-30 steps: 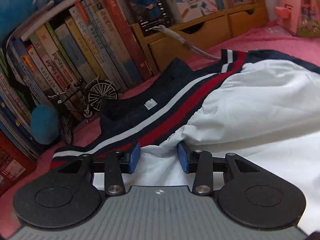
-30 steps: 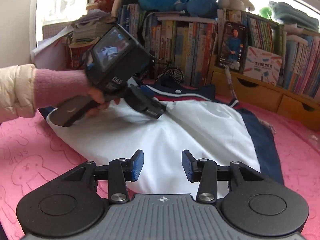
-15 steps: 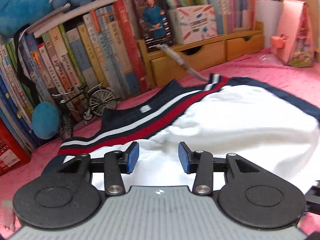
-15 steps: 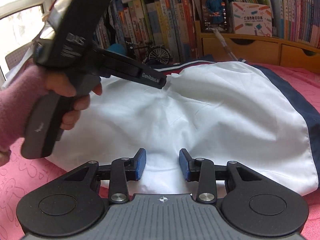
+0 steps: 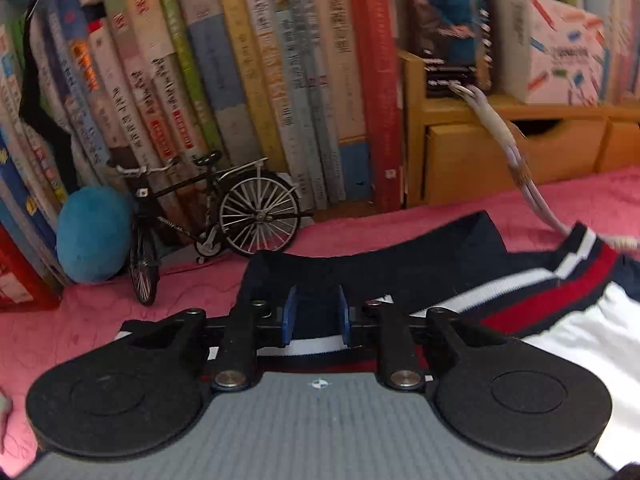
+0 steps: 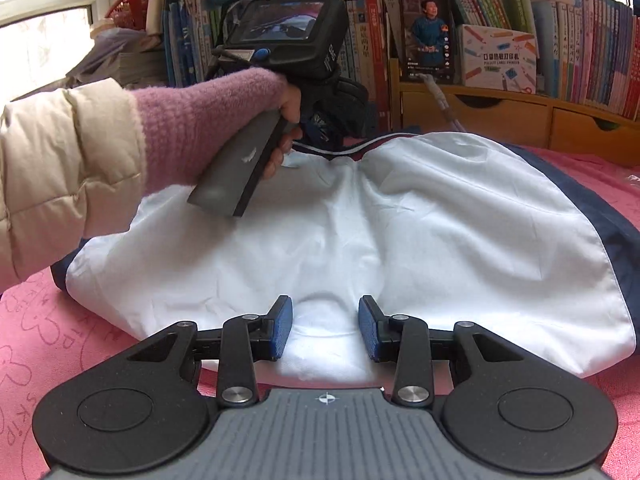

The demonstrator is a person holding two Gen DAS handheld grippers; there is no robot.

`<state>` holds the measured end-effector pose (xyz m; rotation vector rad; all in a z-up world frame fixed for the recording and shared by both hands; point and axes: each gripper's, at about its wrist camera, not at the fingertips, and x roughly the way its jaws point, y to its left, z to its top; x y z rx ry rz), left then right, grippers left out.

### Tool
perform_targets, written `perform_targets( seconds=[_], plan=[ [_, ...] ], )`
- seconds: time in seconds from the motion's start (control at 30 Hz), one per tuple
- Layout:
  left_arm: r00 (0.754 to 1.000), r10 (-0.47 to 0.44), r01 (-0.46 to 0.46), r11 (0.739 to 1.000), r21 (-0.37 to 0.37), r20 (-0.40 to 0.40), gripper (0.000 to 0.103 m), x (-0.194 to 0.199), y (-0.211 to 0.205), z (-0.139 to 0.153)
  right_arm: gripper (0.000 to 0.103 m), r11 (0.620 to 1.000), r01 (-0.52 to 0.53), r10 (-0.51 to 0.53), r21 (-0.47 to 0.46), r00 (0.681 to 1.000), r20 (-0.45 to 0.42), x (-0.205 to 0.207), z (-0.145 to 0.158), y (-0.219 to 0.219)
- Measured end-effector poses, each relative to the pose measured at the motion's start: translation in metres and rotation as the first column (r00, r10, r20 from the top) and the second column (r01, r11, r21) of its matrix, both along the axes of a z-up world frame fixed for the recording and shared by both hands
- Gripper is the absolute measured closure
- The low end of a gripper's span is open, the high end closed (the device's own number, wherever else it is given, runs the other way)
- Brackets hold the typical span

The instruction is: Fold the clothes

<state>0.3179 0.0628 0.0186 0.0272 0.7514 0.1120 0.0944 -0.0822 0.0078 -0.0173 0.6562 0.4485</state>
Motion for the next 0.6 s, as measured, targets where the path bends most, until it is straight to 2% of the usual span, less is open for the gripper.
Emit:
perform_targets(
  seconds=[0.07,0.1,0.13,0.2,0.23,0.27,0.33,0.37,0.43,0.47,0.5,0.53,0.57,0.6],
  plan=[
    [0.997,-0.066,0.070,0.994,-0.084,0.043,0.082,-0.024,0.006,0.014,0.065,1.000,0.000,0.000,0.006,1.000,-0.002,0.000,0.000,0.000],
    [0.992,-0.114,0.120,0.988,-0.093,0.061,0.081,-0.038,0.003,0.020,0.065,1.000,0.000,0.000,0.006,1.000,-0.002,-0.001,0.000,0.000],
    [0.983,-0.170,0.174,0.982,-0.069,0.065,0.081,-0.053,-0.004,0.024,0.065,1.000,0.000,0.000,0.005,1.000,-0.001,-0.002,0.000,0.000],
    [0.958,-0.281,0.282,0.960,-0.005,0.053,0.074,-0.082,-0.019,0.025,0.065,1.000,0.000,0.000,0.005,1.000,0.000,-0.001,-0.001,0.001],
    [0.942,-0.335,0.334,0.942,0.042,0.032,0.073,-0.093,-0.028,0.022,0.065,1.000,0.000,0.000,0.005,1.000,-0.001,-0.001,-0.001,0.001],
    [0.936,-0.351,0.349,0.931,0.104,0.004,0.072,-0.093,-0.035,0.013,0.065,1.000,0.000,0.000,0.004,1.000,0.000,0.000,-0.001,0.001],
    [0.954,-0.299,0.298,0.927,0.228,-0.033,0.071,-0.082,-0.041,-0.007,0.065,1.000,0.000,0.000,0.001,1.000,0.001,-0.001,-0.001,0.002],
    [0.965,-0.261,0.261,0.939,0.225,-0.031,0.069,-0.078,-0.037,-0.009,0.065,1.000,0.000,0.000,-0.001,1.000,0.002,-0.001,-0.001,0.002],
    [0.988,-0.155,0.154,0.985,0.078,-0.001,0.069,-0.078,-0.012,0.008,0.065,1.000,0.000,0.000,-0.002,1.000,0.002,-0.001,0.000,0.002],
    [0.995,-0.100,0.100,0.995,0.003,0.008,0.069,-0.077,0.000,0.016,0.065,1.000,0.000,0.000,-0.002,1.000,0.003,-0.001,0.000,0.002],
    [0.997,-0.071,0.072,0.997,-0.023,0.033,0.069,-0.086,0.008,0.025,0.065,1.000,-0.001,0.001,-0.002,1.000,0.002,-0.001,0.000,0.002],
    [0.994,-0.073,0.072,0.997,0.006,0.080,0.069,-0.105,0.010,0.033,0.064,1.000,-0.002,0.002,-0.001,1.000,0.002,0.000,0.000,0.002],
    [0.989,-0.078,0.071,0.996,0.060,0.123,0.062,-0.125,0.010,0.039,0.063,1.000,-0.006,0.006,-0.003,1.000,0.003,0.000,0.000,0.003],
    [0.983,-0.090,0.067,0.988,0.142,0.161,0.050,-0.147,0.008,0.041,0.061,0.999,-0.024,0.025,-0.024,1.000,0.017,-0.001,0.001,0.006]
  ],
)
